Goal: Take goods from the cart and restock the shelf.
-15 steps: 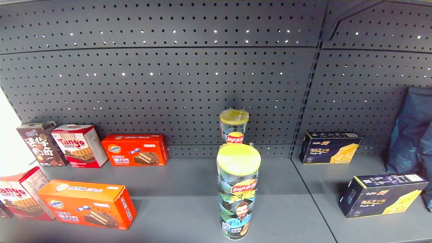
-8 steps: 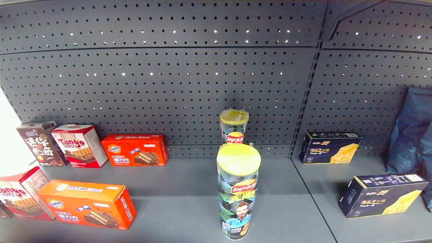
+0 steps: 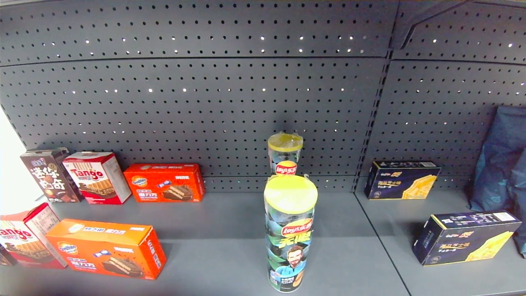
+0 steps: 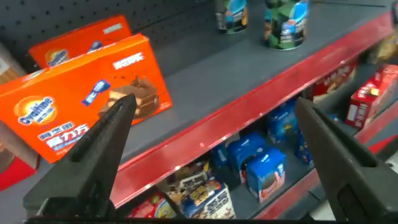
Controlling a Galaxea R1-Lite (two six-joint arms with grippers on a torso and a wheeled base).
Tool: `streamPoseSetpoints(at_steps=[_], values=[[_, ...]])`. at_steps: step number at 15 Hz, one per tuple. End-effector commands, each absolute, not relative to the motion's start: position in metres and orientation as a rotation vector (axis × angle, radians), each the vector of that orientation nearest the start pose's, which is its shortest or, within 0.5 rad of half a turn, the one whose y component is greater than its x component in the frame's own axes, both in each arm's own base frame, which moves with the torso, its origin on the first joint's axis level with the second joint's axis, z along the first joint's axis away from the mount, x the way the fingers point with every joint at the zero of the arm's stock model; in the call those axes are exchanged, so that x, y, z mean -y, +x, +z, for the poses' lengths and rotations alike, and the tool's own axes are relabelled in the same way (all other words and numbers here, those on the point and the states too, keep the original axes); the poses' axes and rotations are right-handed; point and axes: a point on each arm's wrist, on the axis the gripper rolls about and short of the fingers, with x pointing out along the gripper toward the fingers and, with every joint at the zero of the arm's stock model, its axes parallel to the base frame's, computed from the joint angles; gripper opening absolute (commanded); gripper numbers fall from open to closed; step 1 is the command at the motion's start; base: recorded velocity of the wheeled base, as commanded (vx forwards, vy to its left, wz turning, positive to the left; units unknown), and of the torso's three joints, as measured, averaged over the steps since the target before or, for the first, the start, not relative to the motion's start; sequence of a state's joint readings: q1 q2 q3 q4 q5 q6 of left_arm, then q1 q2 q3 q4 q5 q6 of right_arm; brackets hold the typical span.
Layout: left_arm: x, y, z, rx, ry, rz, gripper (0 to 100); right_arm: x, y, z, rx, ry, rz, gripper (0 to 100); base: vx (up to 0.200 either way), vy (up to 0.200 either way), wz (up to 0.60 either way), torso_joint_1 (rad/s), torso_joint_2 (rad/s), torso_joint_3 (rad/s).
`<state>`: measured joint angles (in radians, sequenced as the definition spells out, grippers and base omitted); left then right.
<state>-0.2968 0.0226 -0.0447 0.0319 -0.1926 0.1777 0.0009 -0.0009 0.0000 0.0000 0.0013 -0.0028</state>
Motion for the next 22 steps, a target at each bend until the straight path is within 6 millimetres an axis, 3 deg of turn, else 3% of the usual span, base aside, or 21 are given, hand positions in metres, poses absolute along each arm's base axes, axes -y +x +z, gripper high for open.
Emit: streamPoseSetpoints(at_steps=[1,3,7,12,13,22], values=[[-0.007,-0.013,0.084,-0.074,0.187,0.021,100,0.000,-0.023,0.075,-0.002,-0.003,0.003,100,0.000,0.000,0.00,0.000,0.00,0.000],[-0.005,-0.010,0.084,-0.098,0.177,0.075,100,0.000,-0.023,0.075,0.000,-0.003,0.002,100,0.000,0.000,0.00,0.000,0.00,0.000],[0.005,-0.017,0.078,-0.057,0.146,-0.126,100,0.000,-0.023,0.075,0.000,-0.003,0.003,100,0.000,0.000,0.00,0.000,0.00,0.000],[0.004,-0.017,0.077,-0.067,0.091,-0.072,100,0.000,-0.023,0.075,0.000,-0.003,0.002,100,0.000,0.000,0.00,0.000,0.00,0.000],[0.003,-0.020,0.077,-0.030,0.068,-0.142,100,0.000,-0.023,0.075,0.000,-0.003,0.003,100,0.000,0.000,0.00,0.000,0.00,0.000],[0.003,-0.023,0.076,0.006,0.038,-0.127,100,0.000,-0.023,0.075,0.000,-0.003,0.003,100,0.000,0.000,0.00,0.000,0.00,0.000]])
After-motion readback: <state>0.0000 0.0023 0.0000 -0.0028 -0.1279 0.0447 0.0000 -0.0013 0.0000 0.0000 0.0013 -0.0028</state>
